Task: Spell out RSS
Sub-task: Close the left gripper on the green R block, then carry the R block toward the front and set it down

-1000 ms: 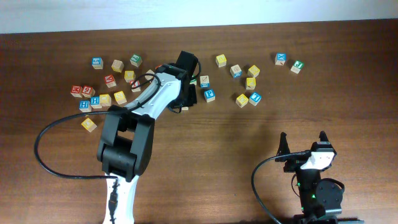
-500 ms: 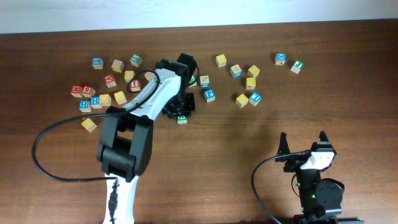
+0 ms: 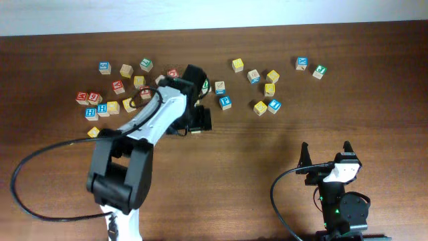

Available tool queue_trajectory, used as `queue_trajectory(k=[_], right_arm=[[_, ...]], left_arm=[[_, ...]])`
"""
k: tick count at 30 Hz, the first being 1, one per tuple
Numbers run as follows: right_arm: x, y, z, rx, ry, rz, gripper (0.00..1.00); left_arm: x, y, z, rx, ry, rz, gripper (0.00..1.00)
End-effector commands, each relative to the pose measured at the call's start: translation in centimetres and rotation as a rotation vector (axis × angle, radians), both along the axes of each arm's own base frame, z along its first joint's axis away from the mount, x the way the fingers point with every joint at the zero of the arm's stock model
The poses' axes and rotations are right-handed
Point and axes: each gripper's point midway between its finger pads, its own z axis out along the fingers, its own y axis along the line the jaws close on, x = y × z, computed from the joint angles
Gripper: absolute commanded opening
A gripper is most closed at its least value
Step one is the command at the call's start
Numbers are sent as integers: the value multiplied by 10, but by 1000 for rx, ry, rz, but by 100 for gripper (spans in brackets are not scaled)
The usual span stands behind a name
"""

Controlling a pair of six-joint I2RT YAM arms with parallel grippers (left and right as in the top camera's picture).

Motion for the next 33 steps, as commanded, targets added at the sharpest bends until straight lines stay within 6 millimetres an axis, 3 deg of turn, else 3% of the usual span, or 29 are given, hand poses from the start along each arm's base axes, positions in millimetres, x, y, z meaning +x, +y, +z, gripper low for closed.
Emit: queue_trajectory(k=[1, 3, 5, 13, 15, 18, 21, 28, 33], right_arm=[[0, -4, -3, 6, 7, -18, 98], [0, -4, -3, 6, 7, -18, 98], [0, -4, -3, 6, 7, -19, 99], [0, -4, -3, 6, 7, -18, 98], [0, -4, -3, 6, 7, -18, 98], [0, -4, -3, 6, 7, -19, 98], [0, -4, -3, 6, 7, -19, 98], [0, -4, -3, 6, 7, -18, 98], [0, -4, -3, 6, 7, -19, 98]], left_arm=[[5, 1, -15, -4, -30, 24, 69], [11, -1, -14, -13, -54, 25, 67], [18, -3, -15, -17, -80, 25, 56], [14, -6, -32, 44, -70, -4, 48], [14, -6, -32, 43, -72, -3, 37], [14, -6, -32, 43, -72, -3, 34], [14, -6, -32, 43, -72, -4, 24], [16, -7, -21, 47, -61, -4, 20], [5, -12, 0, 14, 20, -4, 21]])
